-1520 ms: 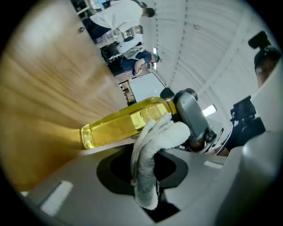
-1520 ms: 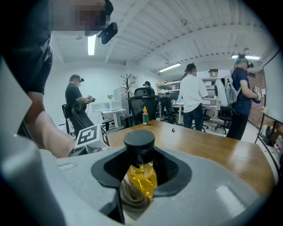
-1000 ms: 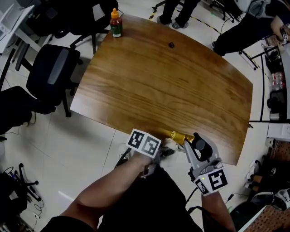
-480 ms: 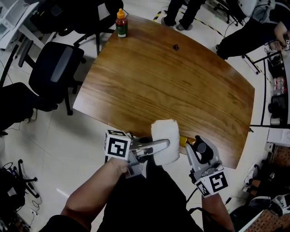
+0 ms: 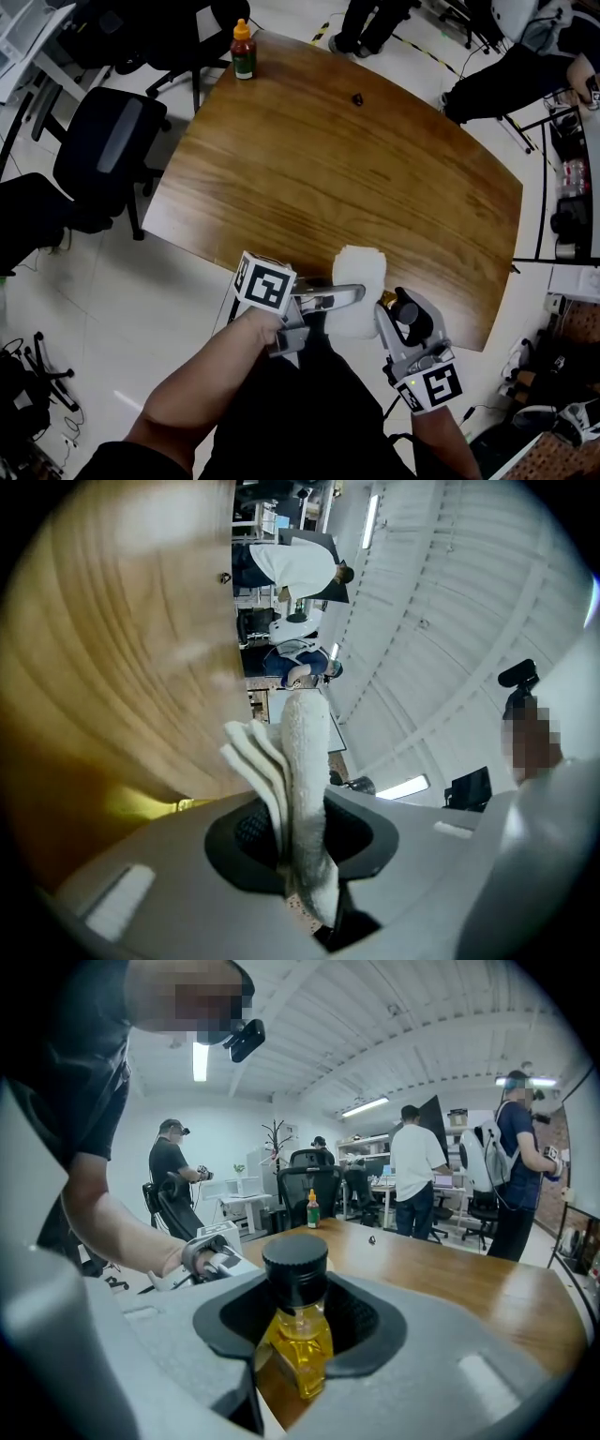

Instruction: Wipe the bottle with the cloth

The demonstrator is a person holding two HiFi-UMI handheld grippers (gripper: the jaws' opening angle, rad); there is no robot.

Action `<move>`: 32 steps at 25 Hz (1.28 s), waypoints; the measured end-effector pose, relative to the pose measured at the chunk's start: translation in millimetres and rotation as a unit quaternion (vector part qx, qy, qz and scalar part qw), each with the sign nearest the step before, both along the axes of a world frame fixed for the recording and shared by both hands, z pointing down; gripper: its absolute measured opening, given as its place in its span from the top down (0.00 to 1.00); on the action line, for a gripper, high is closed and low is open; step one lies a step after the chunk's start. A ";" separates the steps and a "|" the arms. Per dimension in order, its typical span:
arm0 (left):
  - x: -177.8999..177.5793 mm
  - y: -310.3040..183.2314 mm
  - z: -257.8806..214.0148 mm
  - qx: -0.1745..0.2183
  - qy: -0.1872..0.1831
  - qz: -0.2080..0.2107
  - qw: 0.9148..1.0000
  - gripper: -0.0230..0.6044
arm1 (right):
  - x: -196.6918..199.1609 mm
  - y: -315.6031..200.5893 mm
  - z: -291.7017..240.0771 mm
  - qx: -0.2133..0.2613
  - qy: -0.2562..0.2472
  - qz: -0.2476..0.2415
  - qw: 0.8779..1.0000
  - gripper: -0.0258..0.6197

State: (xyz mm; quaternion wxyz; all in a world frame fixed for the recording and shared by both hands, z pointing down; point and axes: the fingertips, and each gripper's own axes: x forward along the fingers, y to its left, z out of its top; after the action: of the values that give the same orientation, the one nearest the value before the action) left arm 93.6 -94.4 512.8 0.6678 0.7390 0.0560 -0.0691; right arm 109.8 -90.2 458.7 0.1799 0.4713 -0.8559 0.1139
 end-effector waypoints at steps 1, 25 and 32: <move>1.0 -1.6 5.4 0.008 -0.017 0.004 1.000 0.80 | -0.1 0.4 0.3 0.002 0.002 0.000 1.000 0.75; -9.0 -9.2 76.1 0.250 -0.370 0.074 0.892 0.80 | -4.9 4.8 1.8 0.021 -0.015 0.023 0.999 0.76; 8.1 -70.1 -3.2 0.140 -0.154 -0.035 0.977 0.80 | -6.2 4.2 -1.1 0.025 -0.030 0.028 0.999 0.76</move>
State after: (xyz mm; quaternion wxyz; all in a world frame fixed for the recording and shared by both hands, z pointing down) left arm 101.8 -164.5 509.7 0.5556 0.8284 -0.0640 0.0309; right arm 103.7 -86.0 457.6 0.1386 0.4961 -0.8498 0.1117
